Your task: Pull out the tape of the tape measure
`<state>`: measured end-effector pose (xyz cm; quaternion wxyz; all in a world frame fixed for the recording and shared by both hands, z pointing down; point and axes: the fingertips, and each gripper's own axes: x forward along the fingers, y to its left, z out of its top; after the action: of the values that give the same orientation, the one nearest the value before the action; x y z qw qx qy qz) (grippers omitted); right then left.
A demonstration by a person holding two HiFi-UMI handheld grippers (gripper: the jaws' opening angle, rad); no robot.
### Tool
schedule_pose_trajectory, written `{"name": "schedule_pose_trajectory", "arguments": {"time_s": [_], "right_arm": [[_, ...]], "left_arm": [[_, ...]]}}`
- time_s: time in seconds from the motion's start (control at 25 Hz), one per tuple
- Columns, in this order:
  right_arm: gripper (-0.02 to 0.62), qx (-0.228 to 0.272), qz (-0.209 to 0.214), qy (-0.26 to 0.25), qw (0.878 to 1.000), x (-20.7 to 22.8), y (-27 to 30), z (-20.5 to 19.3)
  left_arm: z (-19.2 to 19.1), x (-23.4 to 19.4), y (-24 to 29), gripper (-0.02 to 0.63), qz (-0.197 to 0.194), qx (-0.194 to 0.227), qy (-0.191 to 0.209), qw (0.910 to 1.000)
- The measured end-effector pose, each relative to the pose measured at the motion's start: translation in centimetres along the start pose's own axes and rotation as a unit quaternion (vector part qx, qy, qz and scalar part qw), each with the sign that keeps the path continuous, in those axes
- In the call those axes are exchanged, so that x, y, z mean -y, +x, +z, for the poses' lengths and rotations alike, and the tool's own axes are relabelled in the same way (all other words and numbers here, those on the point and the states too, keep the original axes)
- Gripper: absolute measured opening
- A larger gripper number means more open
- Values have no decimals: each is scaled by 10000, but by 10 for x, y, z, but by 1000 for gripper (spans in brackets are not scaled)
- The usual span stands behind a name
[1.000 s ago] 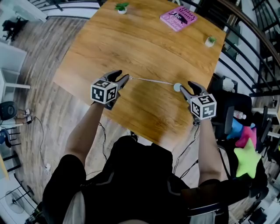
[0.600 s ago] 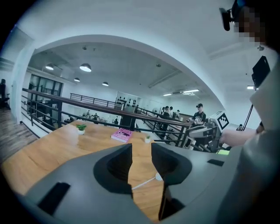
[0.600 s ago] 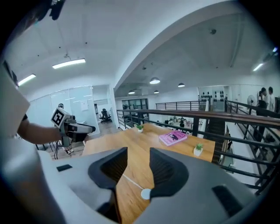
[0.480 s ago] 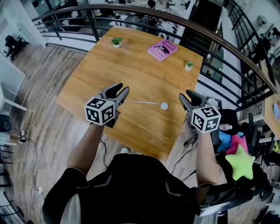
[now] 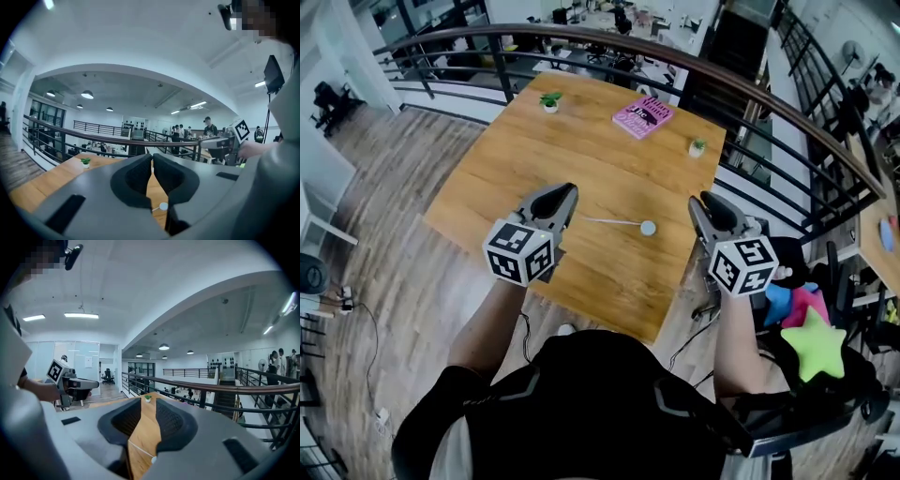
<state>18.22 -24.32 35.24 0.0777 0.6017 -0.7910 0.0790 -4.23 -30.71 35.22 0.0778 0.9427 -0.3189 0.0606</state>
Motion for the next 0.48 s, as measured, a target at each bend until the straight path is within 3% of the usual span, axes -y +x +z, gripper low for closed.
{"name": "schedule_pose_trajectory", "arguments": {"time_s": [0.12,0.24,0.32,0.48], "right_arm": [[93,94,-31,87,9999,-7,-4,3],[63,174,-26,158,9997,-15,-12,9],[9,156,8,136,9998,-21,-14,15],[9,76,81,344,9993,-19,-14,20]], "left_arm": [[4,8,-6,34,-16,214,-127,9997],[5,17,-10,31,-157,126,-148,9997],[7,16,-14,31,-203,34,-225,9995],[19,11,-10,31,-59,41,-137,9999]]}}
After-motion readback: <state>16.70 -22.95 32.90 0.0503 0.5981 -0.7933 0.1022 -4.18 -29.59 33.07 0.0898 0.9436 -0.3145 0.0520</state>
